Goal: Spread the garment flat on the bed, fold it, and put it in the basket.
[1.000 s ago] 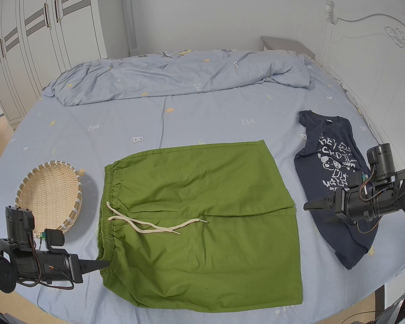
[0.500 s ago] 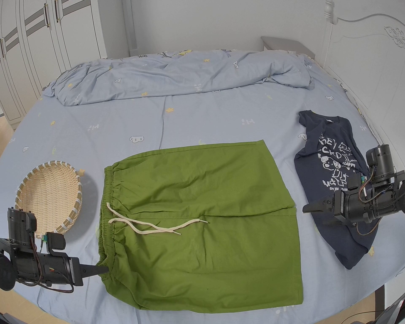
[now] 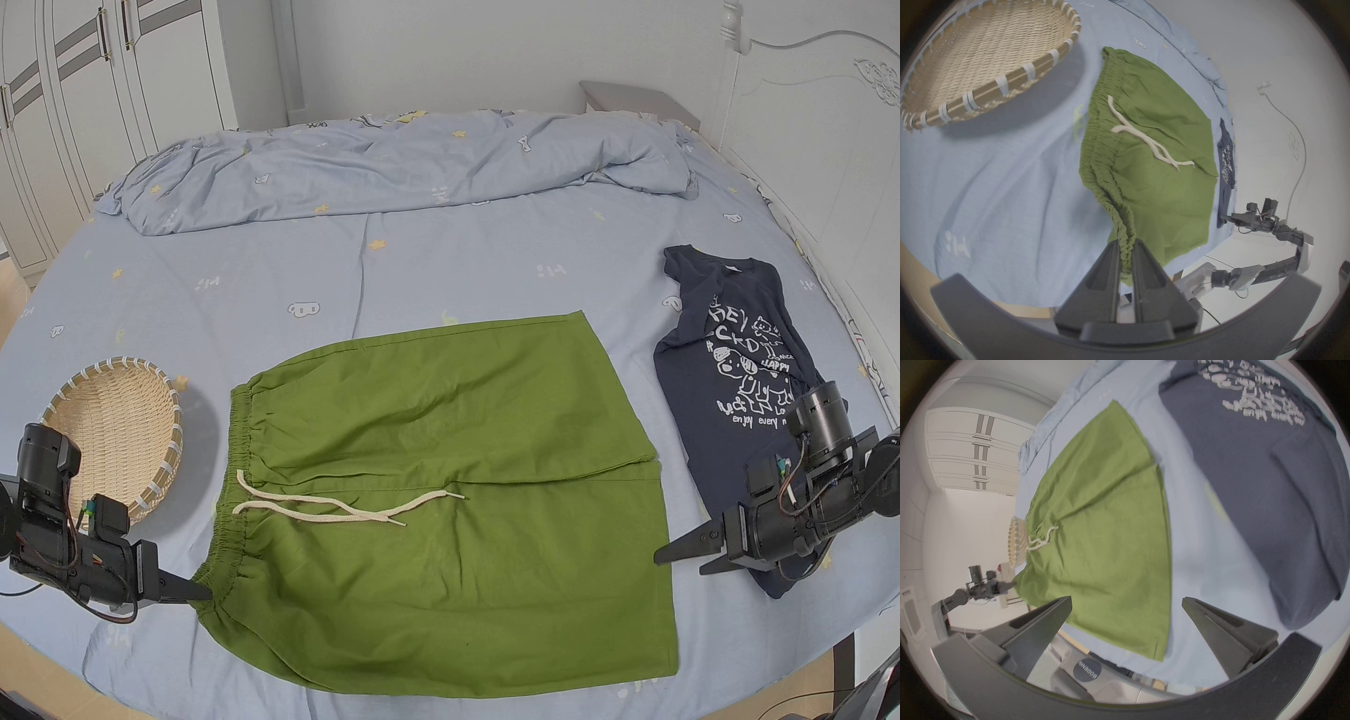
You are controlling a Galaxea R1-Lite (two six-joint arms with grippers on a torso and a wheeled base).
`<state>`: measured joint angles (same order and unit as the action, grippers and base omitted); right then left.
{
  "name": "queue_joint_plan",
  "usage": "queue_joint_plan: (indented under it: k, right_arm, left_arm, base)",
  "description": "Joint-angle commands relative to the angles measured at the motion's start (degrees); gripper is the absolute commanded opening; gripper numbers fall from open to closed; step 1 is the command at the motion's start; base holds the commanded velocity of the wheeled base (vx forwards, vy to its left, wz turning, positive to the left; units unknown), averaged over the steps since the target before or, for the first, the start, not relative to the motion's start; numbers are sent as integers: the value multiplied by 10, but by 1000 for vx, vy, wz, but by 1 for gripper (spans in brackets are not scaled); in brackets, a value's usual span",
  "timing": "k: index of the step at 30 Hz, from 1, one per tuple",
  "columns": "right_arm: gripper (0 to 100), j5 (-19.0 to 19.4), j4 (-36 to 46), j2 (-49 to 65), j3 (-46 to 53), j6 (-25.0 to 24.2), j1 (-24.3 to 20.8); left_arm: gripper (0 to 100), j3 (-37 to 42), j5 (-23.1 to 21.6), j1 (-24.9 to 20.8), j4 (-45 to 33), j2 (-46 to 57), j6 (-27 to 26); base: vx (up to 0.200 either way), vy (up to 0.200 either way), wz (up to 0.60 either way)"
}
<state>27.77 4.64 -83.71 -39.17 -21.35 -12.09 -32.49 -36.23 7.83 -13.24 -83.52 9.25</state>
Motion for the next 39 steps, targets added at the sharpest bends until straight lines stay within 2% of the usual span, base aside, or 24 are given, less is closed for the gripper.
queue_joint_plan:
  k: [1, 4, 9, 13, 15, 16, 29, 34, 38, 39]
  right_arm:
    - [100, 40, 5, -15, 37, 9, 18]
    - [100, 40, 5, -17, 62, 28, 18]
    - [100, 55, 5, -34, 87, 55, 16]
    - [100, 98, 5, -44, 91, 59, 14]
    - [100, 99, 5, -44, 91, 59, 14]
    - [100, 116, 5, -56, 95, 75, 8]
    - [100, 120, -8, -115, 110, 133, 1]
    - [100, 146, -36, -114, 118, 137, -11]
    - [100, 149, -45, -120, 117, 136, -16]
    - [100, 149, -56, -131, 116, 136, -30]
  left_arm:
    - [0, -8, 34, 26, 1, -52, -31]
    - [0, -9, 52, 19, 2, -67, -35]
    - [0, -17, 53, 8, 3, -79, -35]
    - [0, -19, 53, 8, 3, -80, -35]
    - [0, -19, 53, 8, 3, -80, -35]
    - [0, -19, 53, 7, 4, -84, -35]
    - [0, -31, 53, 3, 4, -102, -35]
    - [0, -35, 52, 3, 4, -106, -34]
    - [0, -35, 52, -1, 4, -106, -34]
    - [0, -35, 52, -2, 4, -106, -34]
  base:
    - [0, 0, 0]
    - [0, 0, 0]
    - [0, 0, 0]
    - [0, 0, 0]
    - [0, 0, 0]
    - [0, 0, 0]
    - [0, 0, 0]
    - [0, 0, 0]
    - [0, 0, 0]
    - [0, 0, 0]
